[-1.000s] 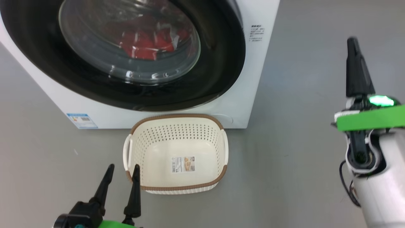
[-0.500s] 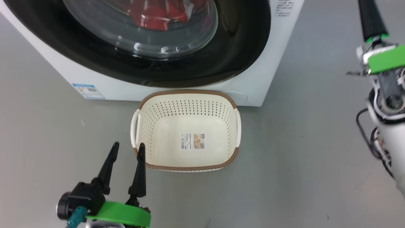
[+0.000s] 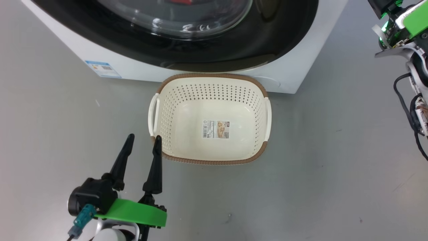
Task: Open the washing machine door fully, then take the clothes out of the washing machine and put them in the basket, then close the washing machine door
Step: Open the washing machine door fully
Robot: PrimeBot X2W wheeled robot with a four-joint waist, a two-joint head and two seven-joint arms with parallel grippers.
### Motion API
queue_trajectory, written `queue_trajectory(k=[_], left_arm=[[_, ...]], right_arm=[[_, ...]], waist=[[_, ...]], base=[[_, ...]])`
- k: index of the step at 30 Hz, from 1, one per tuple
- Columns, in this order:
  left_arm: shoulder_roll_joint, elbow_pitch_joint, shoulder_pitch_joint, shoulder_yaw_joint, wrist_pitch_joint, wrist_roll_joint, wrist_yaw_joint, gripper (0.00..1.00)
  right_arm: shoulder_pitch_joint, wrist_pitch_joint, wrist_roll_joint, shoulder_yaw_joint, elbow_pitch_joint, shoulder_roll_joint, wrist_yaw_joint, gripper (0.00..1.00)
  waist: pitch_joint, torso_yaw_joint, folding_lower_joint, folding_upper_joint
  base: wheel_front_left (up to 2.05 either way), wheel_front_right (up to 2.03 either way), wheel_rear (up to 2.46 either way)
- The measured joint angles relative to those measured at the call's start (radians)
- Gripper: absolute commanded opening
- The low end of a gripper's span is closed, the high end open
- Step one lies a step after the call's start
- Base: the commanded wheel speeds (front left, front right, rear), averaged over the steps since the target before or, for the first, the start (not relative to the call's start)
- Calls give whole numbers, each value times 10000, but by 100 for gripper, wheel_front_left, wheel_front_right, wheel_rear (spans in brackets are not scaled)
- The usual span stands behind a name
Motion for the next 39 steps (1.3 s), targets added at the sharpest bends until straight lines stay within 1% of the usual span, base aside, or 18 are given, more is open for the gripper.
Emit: queue_trajectory(k=[2,3,8,12,17,26,30,37,39], left_arm=[[0,-4,-41,-17,0,-10,23,100],[0,-4,-41,-17,0,-10,23,100],[0,-4,-43,-90,0,-15,82,100],[0,-4,-64,-128,0,-84,82,100],[-2,-42,-229,-280,0,-94,84,100],[-6,-61,-418,-447,0,-180,92,100],[-8,-75,-426,-510,0,-190,167,100],[-10,-130,-429,-623,0,-251,173,100],[-10,-130,-429,-646,0,-259,174,100]], right_arm=[[-161,385,155,-38,201,-12,0,0],[-161,385,155,-38,201,-12,0,0],[-568,1394,558,-203,663,4,0,0],[-852,2111,803,-330,1296,54,-2,0],[-1337,2719,853,-397,1946,136,0,0],[-1937,3179,855,-568,2589,190,-2,0],[-2032,3348,836,-675,2713,219,0,0],[-2094,3758,700,-738,2798,261,-4,0],[-2043,3910,686,-740,2708,263,-52,0]], waist=[[79,76,0,0],[79,76,0,0],[225,230,0,0],[339,310,0,0],[507,401,-1,0],[826,634,-1,0],[895,715,-1,0],[906,762,-1,0],[854,770,-1,0]], base=[[0,0,0],[0,0,0],[0,0,0],[0,0,0],[0,0,0],[0,0,0],[0,0,0],[0,0,0],[0,0,0]])
